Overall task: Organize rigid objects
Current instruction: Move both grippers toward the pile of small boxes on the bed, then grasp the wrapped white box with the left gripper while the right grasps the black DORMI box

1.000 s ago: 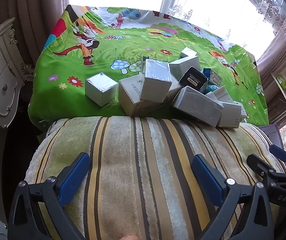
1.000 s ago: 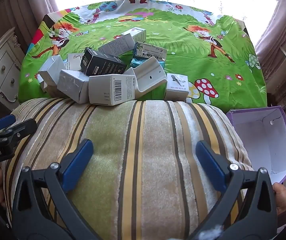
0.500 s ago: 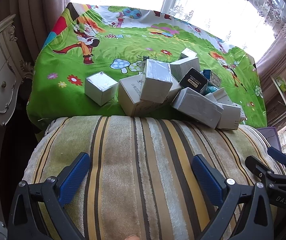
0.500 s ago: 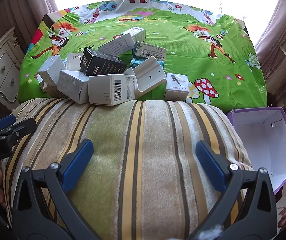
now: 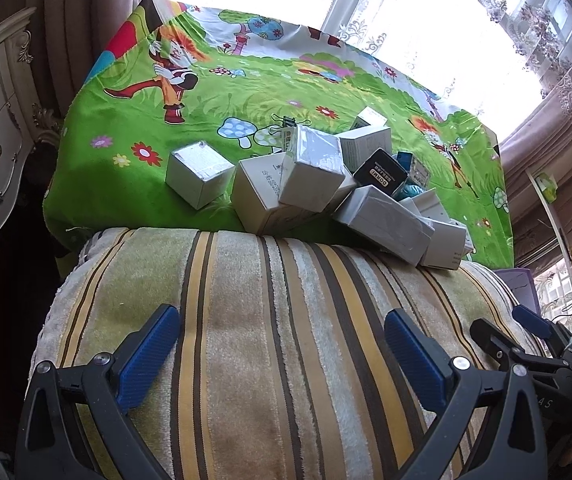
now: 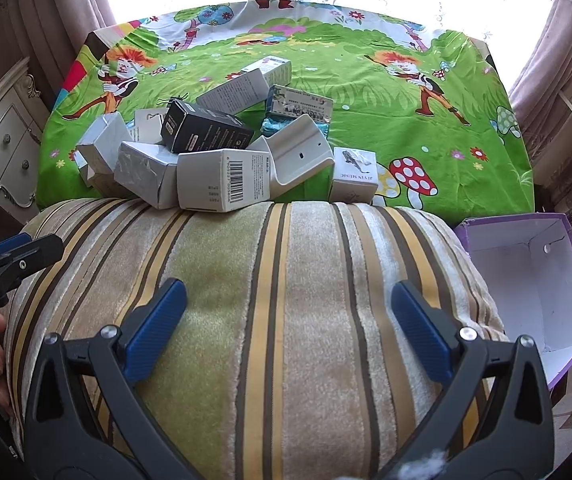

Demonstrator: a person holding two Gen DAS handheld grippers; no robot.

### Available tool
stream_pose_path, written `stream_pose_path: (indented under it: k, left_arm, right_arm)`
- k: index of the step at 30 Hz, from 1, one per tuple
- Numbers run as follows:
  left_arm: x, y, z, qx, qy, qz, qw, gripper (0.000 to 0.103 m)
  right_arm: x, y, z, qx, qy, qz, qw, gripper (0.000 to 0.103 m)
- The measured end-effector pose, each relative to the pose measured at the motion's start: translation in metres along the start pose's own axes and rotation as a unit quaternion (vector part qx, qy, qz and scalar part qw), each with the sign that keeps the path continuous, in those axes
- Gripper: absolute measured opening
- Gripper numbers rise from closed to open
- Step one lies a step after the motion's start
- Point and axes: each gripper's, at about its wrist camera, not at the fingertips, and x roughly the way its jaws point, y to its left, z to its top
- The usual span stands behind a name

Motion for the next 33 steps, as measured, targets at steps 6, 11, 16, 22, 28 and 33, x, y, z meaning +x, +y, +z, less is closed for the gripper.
stream_pose_path:
  k: [6, 11, 16, 22, 28, 33]
  left_arm:
    - [-0.001, 0.002, 0.001, -0.005, -0.003, -0.006, 1.0000, 0.103]
    - [-0.003, -0.003, 0.001, 0.006, -0.008, -0.004, 0.9999, 0.103]
    - [-0.009, -0.009, 0.005, 0.013, -0.022, -0.006, 0.9997, 0.089]
    - [-0.013, -0.018, 0.026, 0.034, -0.037, -0.002, 0.9987, 0.085]
    - [0.001, -0.019, 0.058, 0.046, -0.034, 0.014, 0.9983, 0.085]
    - [0.022, -0.021, 0.070, 0.046, -0.012, 0.020, 0.9987, 0.081]
  right_arm:
    - [0.005, 0.004, 0.003, -0.008, 0.005, -0.006, 1.000, 0.103]
    - [0.009, 0.005, 0.007, -0.012, 0.012, -0.009, 1.000, 0.103]
    - [0.010, 0.002, 0.010, -0.005, 0.023, 0.002, 1.000, 0.103]
    - [0.012, -0.008, 0.021, -0.004, 0.052, 0.034, 0.998, 0.103]
    - [0.004, -0.030, 0.032, 0.075, 0.023, 0.078, 0.994, 0.103]
    - [0.007, -0.034, 0.050, 0.096, 0.022, 0.093, 0.991, 0.103]
